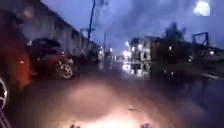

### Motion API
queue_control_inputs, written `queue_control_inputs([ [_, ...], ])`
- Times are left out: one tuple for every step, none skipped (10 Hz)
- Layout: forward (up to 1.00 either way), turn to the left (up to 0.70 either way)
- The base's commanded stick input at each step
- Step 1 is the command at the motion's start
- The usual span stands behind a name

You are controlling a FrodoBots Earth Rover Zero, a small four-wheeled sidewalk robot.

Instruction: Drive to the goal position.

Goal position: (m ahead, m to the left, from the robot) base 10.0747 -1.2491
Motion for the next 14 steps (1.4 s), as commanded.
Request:
queue_control_inputs([
  [0.47, 0.0],
  [0.02, 0.0],
  [0.32, 0.0],
  [0.5, 0.0],
  [0.5, 0.0],
  [0.5, 0.0],
  [0.5, 0.0],
  [0.5, 0.0],
  [0.5, 0.0],
  [0.5, 0.0],
  [0.5, 0.0],
  [0.5, 0.0],
  [0.5, 0.0],
  [0.5, 0.0],
])
